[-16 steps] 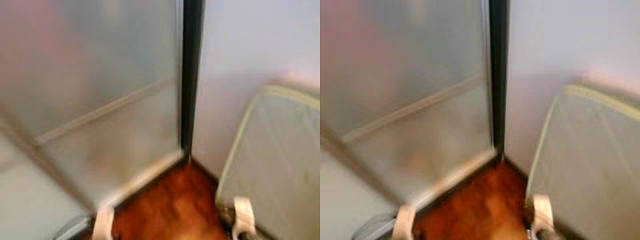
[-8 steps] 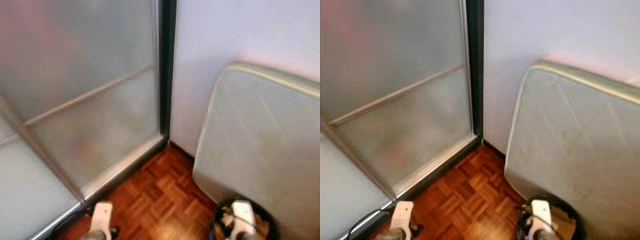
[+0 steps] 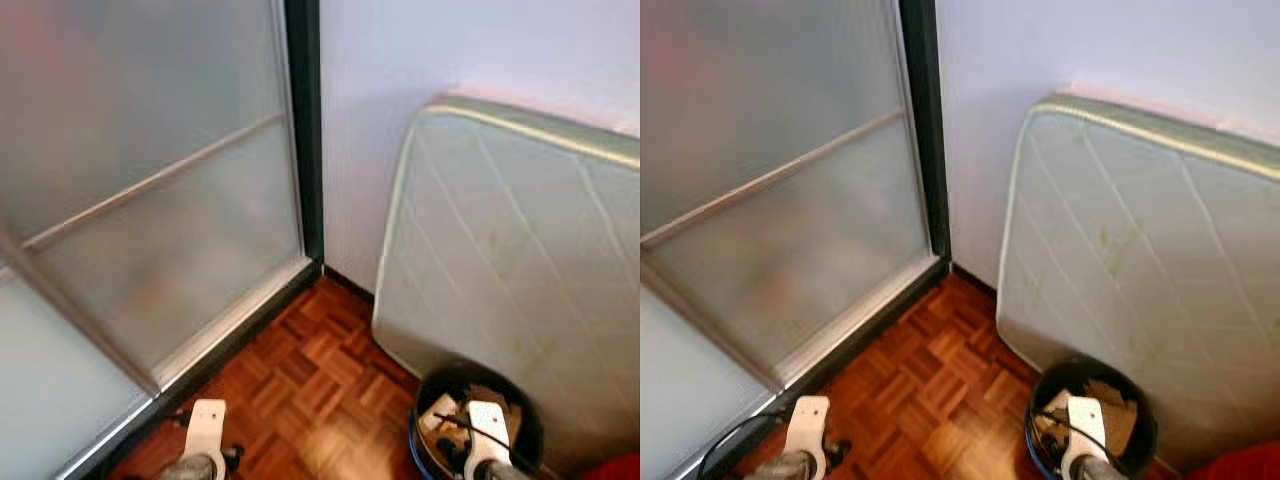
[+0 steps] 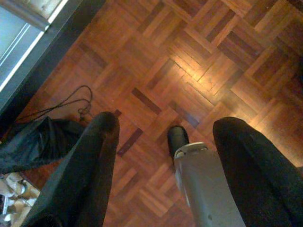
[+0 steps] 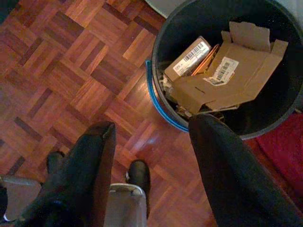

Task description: Clean up the room

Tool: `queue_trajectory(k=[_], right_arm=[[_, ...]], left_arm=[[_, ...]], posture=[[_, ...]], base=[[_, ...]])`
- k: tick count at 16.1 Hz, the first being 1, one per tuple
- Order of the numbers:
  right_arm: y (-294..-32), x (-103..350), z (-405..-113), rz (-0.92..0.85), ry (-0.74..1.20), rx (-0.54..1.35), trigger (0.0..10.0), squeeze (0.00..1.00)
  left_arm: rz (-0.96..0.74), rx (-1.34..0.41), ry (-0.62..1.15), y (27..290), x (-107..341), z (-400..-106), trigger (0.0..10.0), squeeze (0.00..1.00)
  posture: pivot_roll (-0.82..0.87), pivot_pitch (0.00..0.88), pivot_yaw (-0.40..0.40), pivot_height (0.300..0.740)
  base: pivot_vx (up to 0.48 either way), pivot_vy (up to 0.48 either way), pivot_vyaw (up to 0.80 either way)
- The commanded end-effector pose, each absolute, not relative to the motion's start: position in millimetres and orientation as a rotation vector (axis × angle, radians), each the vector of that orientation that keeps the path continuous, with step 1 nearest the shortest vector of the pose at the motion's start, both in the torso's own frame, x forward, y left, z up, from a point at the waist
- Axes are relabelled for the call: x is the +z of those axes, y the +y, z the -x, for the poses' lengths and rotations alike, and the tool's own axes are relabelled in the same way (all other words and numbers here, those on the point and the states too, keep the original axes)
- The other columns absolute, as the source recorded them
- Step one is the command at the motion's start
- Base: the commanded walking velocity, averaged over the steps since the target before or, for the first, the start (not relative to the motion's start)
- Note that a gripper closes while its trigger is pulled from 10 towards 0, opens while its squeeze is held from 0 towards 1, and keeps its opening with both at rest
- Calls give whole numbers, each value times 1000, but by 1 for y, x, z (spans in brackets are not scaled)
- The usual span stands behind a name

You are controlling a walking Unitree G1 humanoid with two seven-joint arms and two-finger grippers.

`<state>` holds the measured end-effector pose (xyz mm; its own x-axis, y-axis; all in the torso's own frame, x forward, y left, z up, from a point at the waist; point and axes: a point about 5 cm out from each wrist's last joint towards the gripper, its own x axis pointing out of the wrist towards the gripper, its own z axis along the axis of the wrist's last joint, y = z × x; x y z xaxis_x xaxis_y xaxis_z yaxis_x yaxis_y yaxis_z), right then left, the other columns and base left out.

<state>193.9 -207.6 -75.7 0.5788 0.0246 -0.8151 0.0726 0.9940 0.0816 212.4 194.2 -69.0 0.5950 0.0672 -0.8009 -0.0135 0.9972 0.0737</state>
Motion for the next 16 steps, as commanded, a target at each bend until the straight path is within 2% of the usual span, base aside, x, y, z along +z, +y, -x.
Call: queue_trajectory(k=[1, 2, 12, 16], right_arm=[[-206, -76, -194, -108, 962, -24, 10000, 0], [-206, -76, -193, -103, 965, -21, 10000, 0], [-207, -77, -192, -91, 972, -19, 10000, 0], [-206, -78, -191, -94, 976, -17, 10000, 0]], left_arm=[[-82, 45, 937, 198, -70, -209, 10000, 0], [-86, 45, 936, 198, -70, -210, 10000, 0], [-81, 37, 936, 197, -70, -209, 10000, 0], [-85, 37, 942, 197, -71, -207, 10000, 0]], posture=[[-27, 0, 29, 740], [-27, 0, 29, 740], [-26, 0, 25, 740], [-27, 0, 26, 740]], base=[[0, -382, -781], [0, -480, -781], [0, 0, -781], [0, -135, -781]])
